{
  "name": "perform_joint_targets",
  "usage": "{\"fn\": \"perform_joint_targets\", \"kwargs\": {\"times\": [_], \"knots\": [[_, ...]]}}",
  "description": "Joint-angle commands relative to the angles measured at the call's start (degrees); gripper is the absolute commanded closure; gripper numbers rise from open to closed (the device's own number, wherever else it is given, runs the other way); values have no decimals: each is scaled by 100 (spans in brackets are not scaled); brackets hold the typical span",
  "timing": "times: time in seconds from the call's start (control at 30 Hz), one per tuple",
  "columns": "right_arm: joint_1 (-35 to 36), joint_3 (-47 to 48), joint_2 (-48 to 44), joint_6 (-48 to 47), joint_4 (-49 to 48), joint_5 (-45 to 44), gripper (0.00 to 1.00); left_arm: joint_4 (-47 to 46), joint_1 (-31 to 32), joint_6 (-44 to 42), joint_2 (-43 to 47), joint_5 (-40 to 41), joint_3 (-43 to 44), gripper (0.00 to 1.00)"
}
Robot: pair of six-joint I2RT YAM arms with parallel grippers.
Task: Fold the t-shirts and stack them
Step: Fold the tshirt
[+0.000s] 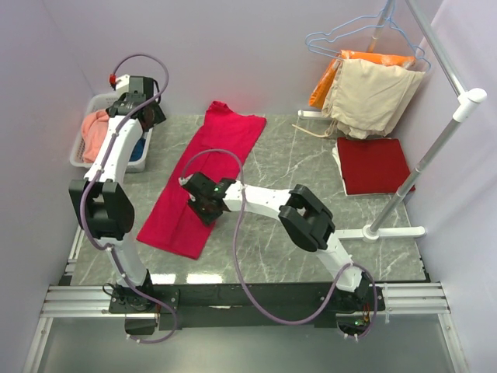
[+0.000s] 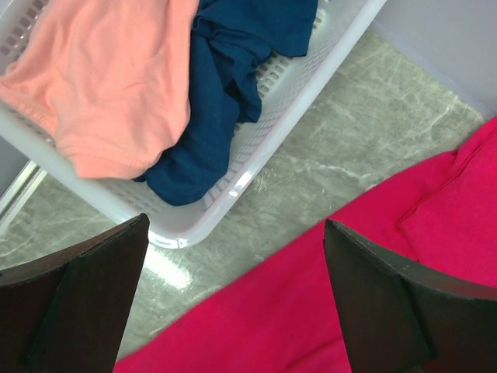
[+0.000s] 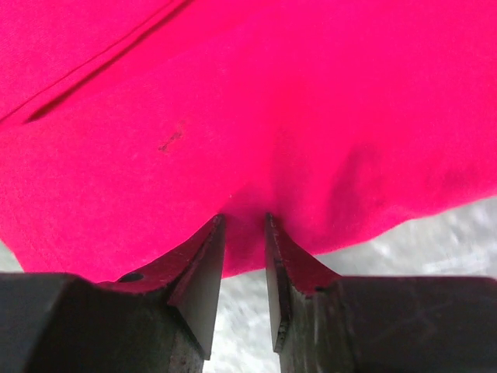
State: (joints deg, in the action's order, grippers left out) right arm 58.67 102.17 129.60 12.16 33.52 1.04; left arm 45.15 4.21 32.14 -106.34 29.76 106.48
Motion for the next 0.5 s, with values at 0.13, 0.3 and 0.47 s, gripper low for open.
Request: {"fn": "perform_joint_targets", "kwargs": {"times": [0.13, 0.3, 0.47], "knots": [[-40, -1365, -214, 278, 1535, -420, 67, -102, 36, -102, -422, -637, 550, 1], [-49, -2077, -628, 585, 1798, -123, 65, -147, 89, -217, -650, -945, 777, 0], [-58, -2781, -1156, 858, 1965, 265, 65, -32, 273, -261, -967, -1007, 1033, 1]]}}
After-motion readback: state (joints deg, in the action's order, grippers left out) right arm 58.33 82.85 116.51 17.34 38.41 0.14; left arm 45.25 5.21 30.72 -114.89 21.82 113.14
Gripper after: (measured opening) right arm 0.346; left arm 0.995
